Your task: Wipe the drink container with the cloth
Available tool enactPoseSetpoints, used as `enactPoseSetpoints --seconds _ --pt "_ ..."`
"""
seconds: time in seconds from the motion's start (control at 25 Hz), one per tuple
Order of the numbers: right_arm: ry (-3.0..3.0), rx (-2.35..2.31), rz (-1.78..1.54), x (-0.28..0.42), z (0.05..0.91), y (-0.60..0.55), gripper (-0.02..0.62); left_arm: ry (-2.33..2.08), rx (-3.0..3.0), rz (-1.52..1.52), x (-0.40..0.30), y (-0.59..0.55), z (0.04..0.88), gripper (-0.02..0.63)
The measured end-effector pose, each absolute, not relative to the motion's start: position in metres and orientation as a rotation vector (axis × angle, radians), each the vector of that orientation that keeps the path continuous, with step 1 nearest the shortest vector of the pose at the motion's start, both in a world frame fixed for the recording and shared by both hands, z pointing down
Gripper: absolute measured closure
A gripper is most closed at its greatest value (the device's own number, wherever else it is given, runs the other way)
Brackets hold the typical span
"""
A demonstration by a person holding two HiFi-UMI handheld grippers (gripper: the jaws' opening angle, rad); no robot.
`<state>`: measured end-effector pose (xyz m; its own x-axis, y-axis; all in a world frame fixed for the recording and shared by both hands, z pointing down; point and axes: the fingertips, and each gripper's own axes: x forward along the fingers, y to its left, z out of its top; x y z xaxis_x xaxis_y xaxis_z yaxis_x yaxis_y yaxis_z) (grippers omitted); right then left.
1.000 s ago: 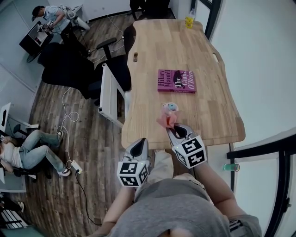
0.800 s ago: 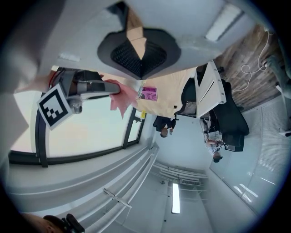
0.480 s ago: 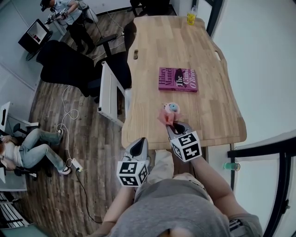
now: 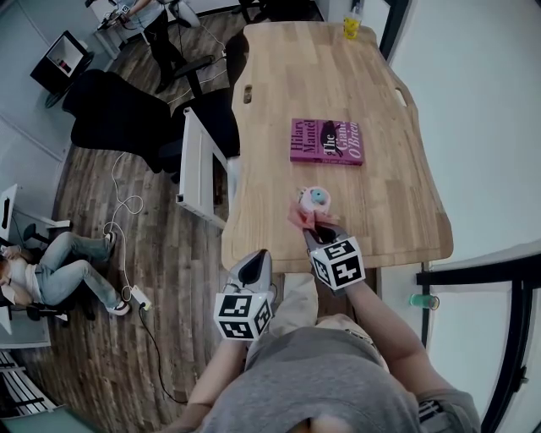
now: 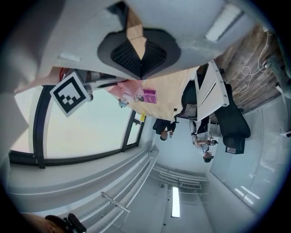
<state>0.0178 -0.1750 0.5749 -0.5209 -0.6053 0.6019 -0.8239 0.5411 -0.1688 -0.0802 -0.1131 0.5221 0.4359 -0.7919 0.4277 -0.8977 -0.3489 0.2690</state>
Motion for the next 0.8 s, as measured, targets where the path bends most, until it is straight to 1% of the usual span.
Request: enactPoseSetpoints --seconds 0.8 --pt "-2.181 1.095 0.771 0.019 0.649 -0.176 0.571 -1.402 2.205 0.340 -0.076 -0.127 0.536 0.603"
